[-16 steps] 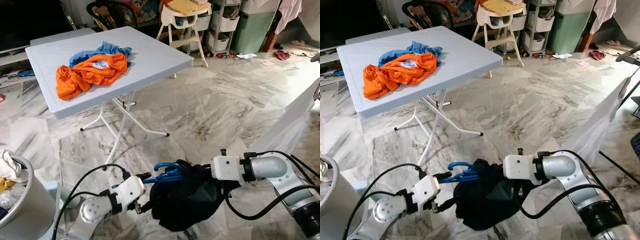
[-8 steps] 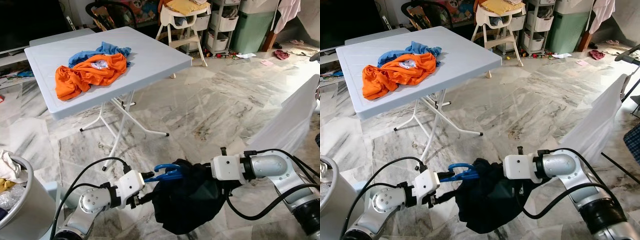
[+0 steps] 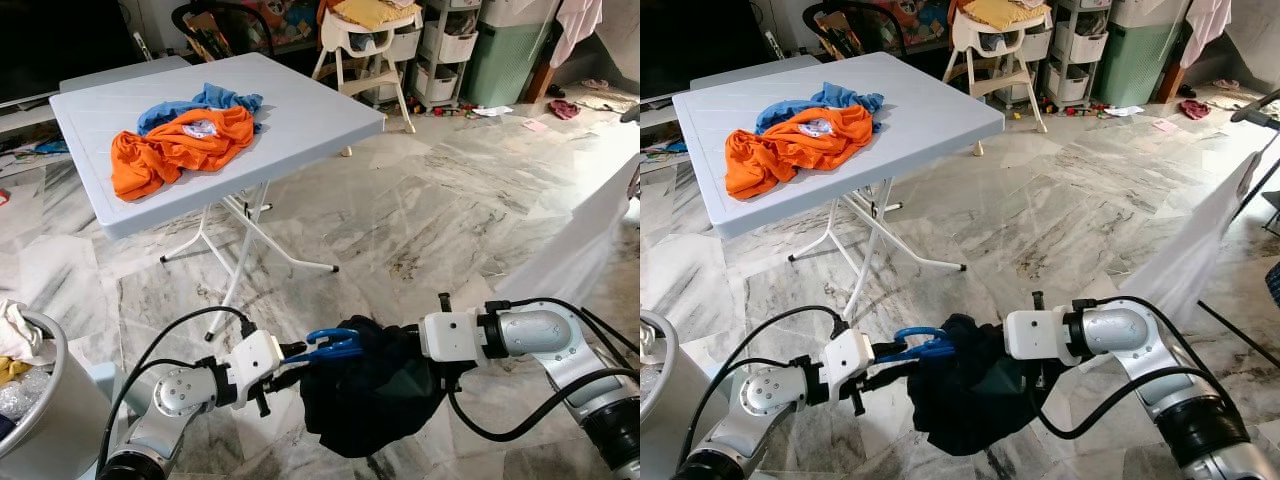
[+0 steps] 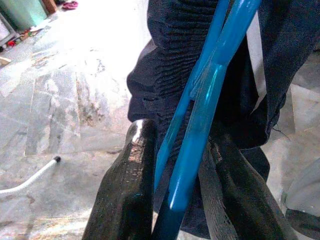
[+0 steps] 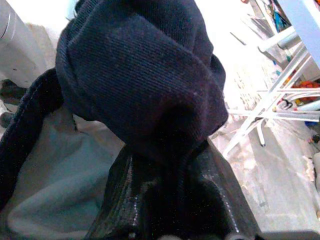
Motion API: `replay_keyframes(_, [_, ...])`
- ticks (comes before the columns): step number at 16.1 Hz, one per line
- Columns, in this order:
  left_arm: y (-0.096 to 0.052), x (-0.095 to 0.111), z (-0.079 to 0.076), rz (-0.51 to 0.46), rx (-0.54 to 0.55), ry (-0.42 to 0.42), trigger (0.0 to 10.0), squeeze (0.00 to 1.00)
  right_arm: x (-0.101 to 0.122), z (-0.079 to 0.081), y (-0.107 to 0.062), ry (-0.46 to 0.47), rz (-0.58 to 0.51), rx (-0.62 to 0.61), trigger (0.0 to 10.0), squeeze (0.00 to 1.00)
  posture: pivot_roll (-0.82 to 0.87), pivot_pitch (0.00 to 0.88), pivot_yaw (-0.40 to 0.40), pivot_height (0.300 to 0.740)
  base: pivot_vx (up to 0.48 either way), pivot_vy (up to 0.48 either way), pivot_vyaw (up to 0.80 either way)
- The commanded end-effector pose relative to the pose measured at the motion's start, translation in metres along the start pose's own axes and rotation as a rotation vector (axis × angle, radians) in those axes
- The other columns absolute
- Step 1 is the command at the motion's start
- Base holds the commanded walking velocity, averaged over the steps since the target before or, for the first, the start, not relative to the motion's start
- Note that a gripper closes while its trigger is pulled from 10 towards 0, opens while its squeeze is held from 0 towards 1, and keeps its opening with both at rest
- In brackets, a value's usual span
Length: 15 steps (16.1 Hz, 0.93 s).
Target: Hang hanger
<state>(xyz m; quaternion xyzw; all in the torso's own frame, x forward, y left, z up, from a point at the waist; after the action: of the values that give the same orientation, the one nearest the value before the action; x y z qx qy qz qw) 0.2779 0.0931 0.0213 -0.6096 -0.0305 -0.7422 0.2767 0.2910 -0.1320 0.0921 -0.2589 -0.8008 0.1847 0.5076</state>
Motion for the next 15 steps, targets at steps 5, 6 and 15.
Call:
replay_keyframes(5, [-0.004,0.001,0.004,0.004,-0.022,0.015,0.0,0.00,0.007,-0.013,-0.001,-0.035,-0.021,-0.054,10.0,0.00,-0.12,0.003,0.053,0.740,0.000,0.000,0.00])
replay_keyframes(6, [-0.004,0.000,0.004,0.004,-0.021,0.015,0.0,0.00,0.007,-0.013,-0.001,-0.035,-0.021,-0.055,10.0,0.00,-0.12,0.003,0.053,0.740,0.000,0.000,0.00])
replay_keyframes(15, [-0.006,0.007,0.017,-0.022,0.060,0.067,0.0,0.00,0.008,-0.014,-0.001,-0.042,-0.029,-0.077,10.0,0.00,-0.12,0.024,0.049,0.740,0.000,0.000,0.00])
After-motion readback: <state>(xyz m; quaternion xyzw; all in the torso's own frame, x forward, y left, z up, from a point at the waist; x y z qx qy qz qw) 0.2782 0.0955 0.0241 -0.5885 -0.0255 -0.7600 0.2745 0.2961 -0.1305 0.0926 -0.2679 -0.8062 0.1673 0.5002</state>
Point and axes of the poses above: a point about 5 cm out from each wrist's last joint towards the gripper, its own y axis pointing out of the wrist towards the gripper, its own x axis along the axis of the wrist's last joint, z = x × y, the point moved 5 cm from there along y, pointing out of the wrist towards the gripper, and after that the axes turned 4 degrees about y, right-handed, at the moved point
